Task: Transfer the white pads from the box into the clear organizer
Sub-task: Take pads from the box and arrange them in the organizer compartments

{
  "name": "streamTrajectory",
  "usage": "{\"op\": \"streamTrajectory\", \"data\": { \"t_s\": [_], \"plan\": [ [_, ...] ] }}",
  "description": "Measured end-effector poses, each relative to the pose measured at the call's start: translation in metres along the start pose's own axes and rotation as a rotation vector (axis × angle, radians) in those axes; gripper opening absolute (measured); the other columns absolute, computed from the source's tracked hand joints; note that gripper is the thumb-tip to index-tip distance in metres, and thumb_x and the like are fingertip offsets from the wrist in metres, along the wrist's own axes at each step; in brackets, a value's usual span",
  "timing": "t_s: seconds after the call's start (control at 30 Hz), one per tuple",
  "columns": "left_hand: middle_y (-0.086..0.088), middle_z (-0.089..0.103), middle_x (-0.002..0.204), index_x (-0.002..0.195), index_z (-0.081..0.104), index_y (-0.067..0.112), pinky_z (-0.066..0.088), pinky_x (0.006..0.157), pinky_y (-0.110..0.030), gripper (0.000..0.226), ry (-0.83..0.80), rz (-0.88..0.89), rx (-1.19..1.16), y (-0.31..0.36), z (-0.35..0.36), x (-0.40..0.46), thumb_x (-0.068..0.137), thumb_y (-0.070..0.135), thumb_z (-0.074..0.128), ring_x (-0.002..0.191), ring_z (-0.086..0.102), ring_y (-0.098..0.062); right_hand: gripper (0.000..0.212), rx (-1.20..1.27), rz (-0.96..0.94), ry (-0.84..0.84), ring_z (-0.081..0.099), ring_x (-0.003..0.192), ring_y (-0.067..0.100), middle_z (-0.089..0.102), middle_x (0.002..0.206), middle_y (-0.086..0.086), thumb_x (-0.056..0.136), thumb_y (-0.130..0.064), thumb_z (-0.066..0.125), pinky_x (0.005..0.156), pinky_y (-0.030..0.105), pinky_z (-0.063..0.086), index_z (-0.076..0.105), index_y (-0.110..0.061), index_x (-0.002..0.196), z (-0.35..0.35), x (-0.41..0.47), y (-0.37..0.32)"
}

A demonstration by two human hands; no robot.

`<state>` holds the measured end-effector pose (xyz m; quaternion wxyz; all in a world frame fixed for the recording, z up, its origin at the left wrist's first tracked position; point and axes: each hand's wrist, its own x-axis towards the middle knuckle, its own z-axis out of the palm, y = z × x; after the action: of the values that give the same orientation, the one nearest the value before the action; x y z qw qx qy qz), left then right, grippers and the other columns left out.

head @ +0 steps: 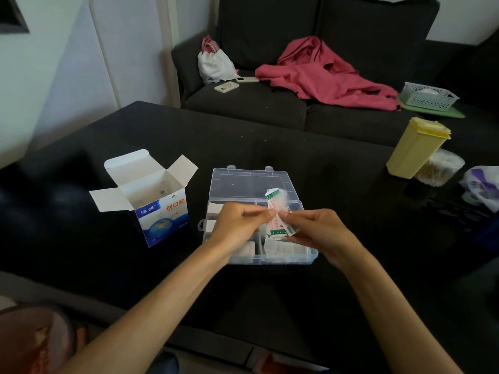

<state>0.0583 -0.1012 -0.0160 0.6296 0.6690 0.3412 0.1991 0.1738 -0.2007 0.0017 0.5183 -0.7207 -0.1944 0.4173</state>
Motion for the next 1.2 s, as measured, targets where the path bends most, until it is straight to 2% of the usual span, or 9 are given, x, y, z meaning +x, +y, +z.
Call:
{"op": "streamTrajectory", "data": {
  "t_s": [0.13,0.27,0.47,0.67,0.87,1.03,1.07,1.13,1.2],
  "plan": [
    [0.008,0.069,0.082,0.095,0.072,0.016,0.053,0.056,-0.014,0.018,0.072,-0.017,-0.157,0.003,0.000,-0.003,0.077,0.015,0.074,0.068,0.067,-0.002,0.016,-0.091,-0.097,0.027,0.069,0.070,0.010,0.069,0.083,0.003,0.086,-0.022,0.063,0.055,0.018,0.053,0.070,-0.008,0.092,0.004,0.000,0.001],
    [0.001,0.073,0.088,0.089,0.070,0.018,0.058,0.068,-0.023,0.016,0.062,-0.073,-0.235,0.004,0.000,-0.002,0.075,0.016,0.077,0.077,0.071,-0.011,0.016,-0.047,-0.095,0.025,0.066,0.078,0.010,0.069,0.085,0.002,0.089,-0.024,0.060,0.058,0.019,0.051,0.068,-0.013,0.096,0.005,0.001,0.001],
    [0.002,0.073,0.088,0.100,0.070,0.016,0.055,0.060,-0.016,0.017,0.054,-0.040,-0.259,0.005,0.000,-0.002,0.084,0.014,0.069,0.076,0.071,-0.008,0.012,0.067,-0.143,0.101,0.066,0.080,0.012,0.070,0.087,0.002,0.087,-0.020,0.062,0.061,0.020,0.051,0.069,-0.018,0.097,0.003,0.002,0.001],
    [0.000,0.070,0.090,0.093,0.065,0.020,0.057,0.062,-0.021,0.010,0.005,-0.108,-0.364,0.009,0.002,-0.001,0.089,0.012,0.063,0.078,0.071,-0.011,0.015,0.002,-0.194,0.157,0.067,0.071,0.007,0.070,0.086,-0.001,0.085,-0.022,0.064,0.051,0.014,0.049,0.068,-0.018,0.099,0.007,0.006,0.006],
    [0.006,0.068,0.091,0.090,0.067,0.025,0.058,0.069,-0.021,0.008,0.081,-0.064,-0.344,0.004,0.006,-0.002,0.087,0.018,0.065,0.084,0.069,-0.011,0.024,-0.116,-0.345,0.229,0.063,0.082,0.007,0.065,0.096,-0.002,0.082,-0.025,0.068,0.054,0.013,0.048,0.066,-0.019,0.105,0.018,0.009,0.012],
    [0.012,0.067,0.092,0.098,0.069,0.027,0.049,0.079,-0.022,0.014,0.078,-0.055,-0.260,0.003,0.006,0.001,0.090,0.033,0.060,0.090,0.060,-0.004,0.031,0.053,-0.150,0.009,0.067,0.085,0.014,0.061,0.108,0.005,0.088,-0.025,0.062,0.065,0.022,0.055,0.053,-0.015,0.116,0.020,0.009,0.009],
    [0.012,0.067,0.094,0.099,0.069,0.028,0.048,0.086,-0.026,0.015,0.055,-0.055,-0.235,0.003,0.004,0.002,0.090,0.035,0.060,0.093,0.057,-0.004,0.026,0.081,-0.206,0.017,0.069,0.080,0.015,0.062,0.106,0.005,0.088,-0.020,0.062,0.065,0.023,0.056,0.054,-0.014,0.112,0.019,0.006,0.009],
    [0.006,0.066,0.106,0.105,0.068,0.027,0.046,0.094,-0.033,0.019,0.006,-0.071,-0.198,0.008,-0.001,0.005,0.092,0.034,0.057,0.104,0.056,-0.011,0.016,-0.060,-0.506,0.152,0.069,0.074,0.010,0.066,0.098,0.001,0.086,-0.012,0.064,0.063,0.019,0.055,0.060,-0.016,0.100,0.013,0.000,0.009],
    [-0.005,0.066,0.113,0.110,0.065,0.020,0.055,0.085,-0.033,0.024,-0.037,-0.137,-0.299,0.014,-0.010,0.006,0.097,0.031,0.049,0.103,0.063,-0.018,0.016,-0.350,-0.825,0.252,0.067,0.076,0.006,0.068,0.091,-0.008,0.083,-0.011,0.066,0.068,0.019,0.055,0.065,-0.020,0.095,0.003,-0.003,0.011]
  ]
}}
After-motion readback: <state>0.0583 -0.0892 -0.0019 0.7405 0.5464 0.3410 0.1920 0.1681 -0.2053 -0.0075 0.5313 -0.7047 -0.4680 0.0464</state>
